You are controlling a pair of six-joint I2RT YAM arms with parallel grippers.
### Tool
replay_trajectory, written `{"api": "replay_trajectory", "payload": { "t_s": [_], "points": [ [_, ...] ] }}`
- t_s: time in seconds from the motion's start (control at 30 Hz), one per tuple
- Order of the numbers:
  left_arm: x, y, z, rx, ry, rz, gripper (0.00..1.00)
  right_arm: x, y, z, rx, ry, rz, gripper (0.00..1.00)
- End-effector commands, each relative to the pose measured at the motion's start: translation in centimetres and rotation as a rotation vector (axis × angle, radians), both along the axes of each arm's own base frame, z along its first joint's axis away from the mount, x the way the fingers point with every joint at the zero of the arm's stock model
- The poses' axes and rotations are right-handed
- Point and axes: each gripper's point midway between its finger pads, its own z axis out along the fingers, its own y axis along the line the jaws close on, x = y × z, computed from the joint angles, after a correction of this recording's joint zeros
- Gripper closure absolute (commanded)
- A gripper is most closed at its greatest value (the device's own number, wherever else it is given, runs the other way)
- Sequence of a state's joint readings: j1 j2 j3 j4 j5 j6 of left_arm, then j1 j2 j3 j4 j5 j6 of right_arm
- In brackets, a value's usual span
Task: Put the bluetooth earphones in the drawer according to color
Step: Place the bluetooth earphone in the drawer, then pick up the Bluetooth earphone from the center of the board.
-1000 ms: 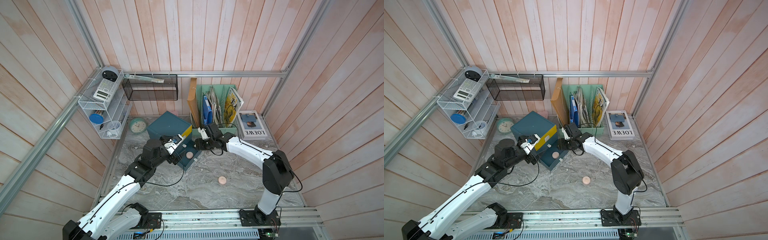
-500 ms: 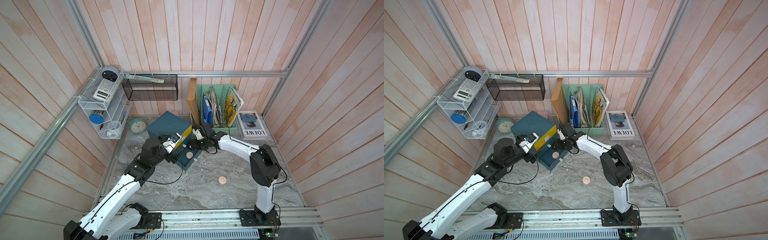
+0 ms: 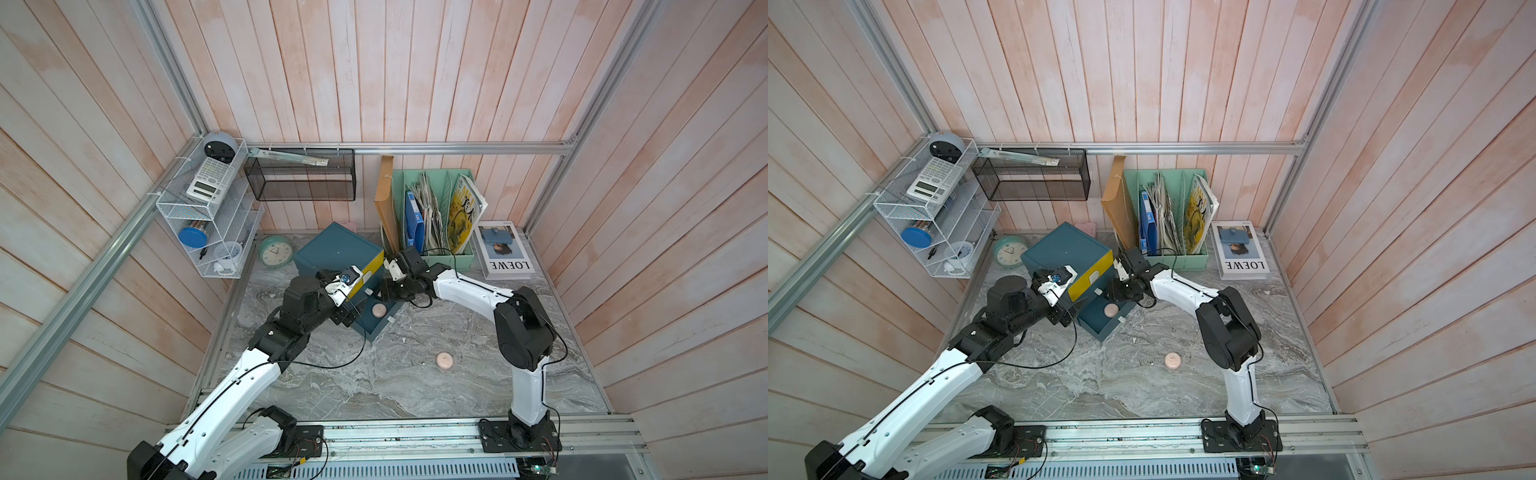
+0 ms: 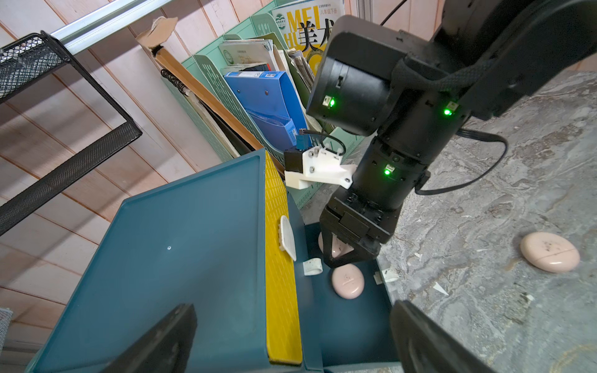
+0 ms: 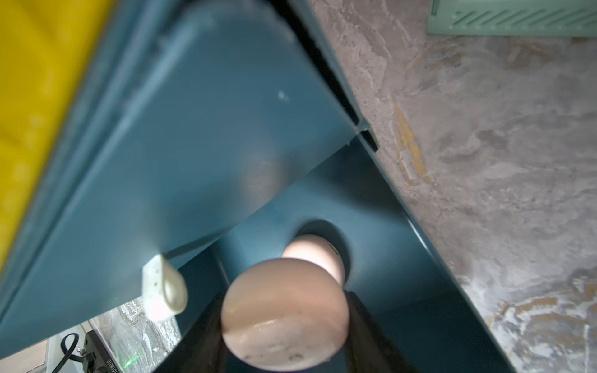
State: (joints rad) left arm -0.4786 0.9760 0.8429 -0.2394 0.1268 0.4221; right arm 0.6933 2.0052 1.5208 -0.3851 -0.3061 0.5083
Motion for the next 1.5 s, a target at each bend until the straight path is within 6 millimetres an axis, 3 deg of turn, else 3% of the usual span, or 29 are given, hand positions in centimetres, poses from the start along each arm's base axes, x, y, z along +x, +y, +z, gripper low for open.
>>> {"api": "replay_trajectory", "payload": {
  "t_s": [0.0,0.2,0.53,0.73,1.03,1.47],
  "points": [
    [0.0,-0.1,-0.2,-0.008,0.004,-0.007,0.0,-0.1,0.7,-0.5,0.005,0.017,0.007,0.53],
    [0.0,-0.1,-0.2,-0.008,0.006,-0.01,0.0,0.0,0.5,-0.2,-0.004,0.003,0.006,0.34],
    [-0.2,-0.3,0.0,-0.013,0.003,-0.02,0.0,0.0,-0.1,0.8,-0.019,-0.026,0.003,0.31],
    [-0.6,-0.7,0.5,-0.028,0.0,-0.047,0.0,-0.4,-1.9,2.4,-0.071,-0.077,0.001,0.3],
    [-1.9,-2.6,0.2,-0.02,0.01,-0.121,0.0,-2.0,-6.5,3.5,-0.185,-0.115,-0.025,0.29],
    [-4.3,-6.4,-1.9,0.021,0.061,-0.261,0.0,-8.3,-15.2,-0.1,-0.402,0.02,-0.089,0.26]
  ]
}}
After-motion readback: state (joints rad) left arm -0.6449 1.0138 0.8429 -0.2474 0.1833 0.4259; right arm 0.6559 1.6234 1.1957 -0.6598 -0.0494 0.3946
